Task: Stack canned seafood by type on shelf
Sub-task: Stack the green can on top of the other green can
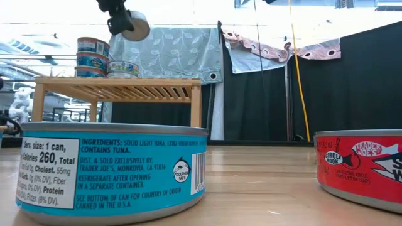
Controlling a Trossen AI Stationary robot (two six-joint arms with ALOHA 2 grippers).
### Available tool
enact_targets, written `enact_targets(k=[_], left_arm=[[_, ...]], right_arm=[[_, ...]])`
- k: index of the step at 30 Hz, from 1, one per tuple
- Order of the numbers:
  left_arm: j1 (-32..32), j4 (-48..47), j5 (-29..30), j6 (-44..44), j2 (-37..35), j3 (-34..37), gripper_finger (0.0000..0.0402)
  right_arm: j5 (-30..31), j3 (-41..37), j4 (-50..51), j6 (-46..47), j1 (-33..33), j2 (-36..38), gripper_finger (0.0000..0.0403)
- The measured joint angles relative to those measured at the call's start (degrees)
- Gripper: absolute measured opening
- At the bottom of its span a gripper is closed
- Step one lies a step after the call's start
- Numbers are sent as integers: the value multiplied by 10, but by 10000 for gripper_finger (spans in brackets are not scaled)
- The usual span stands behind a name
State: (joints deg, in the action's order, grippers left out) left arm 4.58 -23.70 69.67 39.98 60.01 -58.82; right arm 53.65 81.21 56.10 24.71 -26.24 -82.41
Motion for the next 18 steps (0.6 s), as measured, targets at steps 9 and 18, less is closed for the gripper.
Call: enact_targets(k=[9, 18], left_arm=[[33, -100, -82, -105, 7, 1, 150], [45, -165, -102, -178, 19, 1, 151]], right_arm=[[0, 0, -1, -1, 4, 0, 279], [0, 0, -1, -1, 4, 0, 279]])
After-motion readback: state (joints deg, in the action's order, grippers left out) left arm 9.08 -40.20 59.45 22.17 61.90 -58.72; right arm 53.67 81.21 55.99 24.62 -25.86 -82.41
